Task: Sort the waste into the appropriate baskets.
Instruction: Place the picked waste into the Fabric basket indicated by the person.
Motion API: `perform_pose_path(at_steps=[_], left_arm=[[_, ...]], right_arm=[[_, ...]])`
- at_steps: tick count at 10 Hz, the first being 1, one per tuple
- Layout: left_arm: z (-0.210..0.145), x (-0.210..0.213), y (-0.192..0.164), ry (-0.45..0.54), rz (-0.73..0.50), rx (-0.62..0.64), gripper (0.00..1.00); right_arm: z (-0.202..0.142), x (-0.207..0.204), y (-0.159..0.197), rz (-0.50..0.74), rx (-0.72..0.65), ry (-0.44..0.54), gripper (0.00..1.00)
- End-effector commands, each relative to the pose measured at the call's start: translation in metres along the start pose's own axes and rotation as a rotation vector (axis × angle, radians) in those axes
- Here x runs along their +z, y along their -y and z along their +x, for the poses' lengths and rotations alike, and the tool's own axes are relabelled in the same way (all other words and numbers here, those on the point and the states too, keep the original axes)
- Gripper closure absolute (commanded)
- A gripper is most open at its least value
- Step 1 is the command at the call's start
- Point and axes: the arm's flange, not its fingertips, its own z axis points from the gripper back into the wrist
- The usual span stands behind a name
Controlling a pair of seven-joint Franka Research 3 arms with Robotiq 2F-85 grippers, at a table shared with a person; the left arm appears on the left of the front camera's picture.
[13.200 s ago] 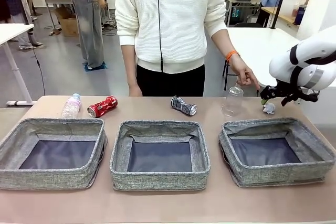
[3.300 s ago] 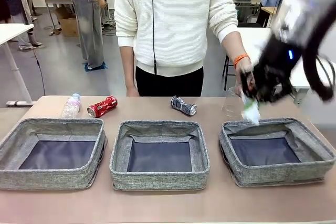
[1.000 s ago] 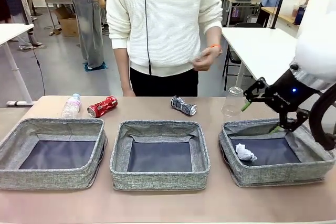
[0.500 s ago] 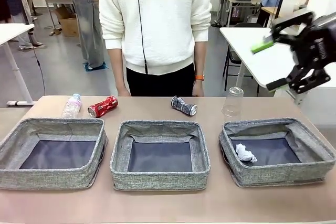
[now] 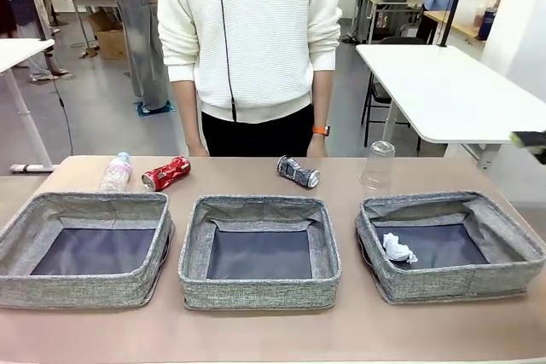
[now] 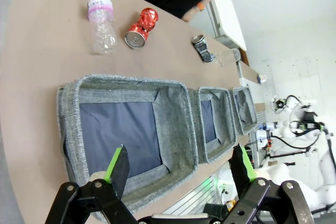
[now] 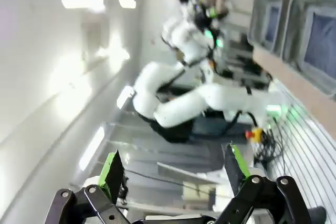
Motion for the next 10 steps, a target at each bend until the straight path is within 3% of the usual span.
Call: perform_pose_path(at_steps=[1, 10], left_arm=[[0.0000, -0.0014, 0.0003, 0.011, -0.018, -0.019, 0.00], [0.0000, -0.0014, 0.0003, 0.011, -0.018, -0.019, 0.00]], right_arm=[[0.0046, -0.0420, -0.0208, -0.070, -0.006, -0.082, 0.00], [0.0046, -0.0420, -0.0208, -0.070, -0.006, -0.082, 0.00]])
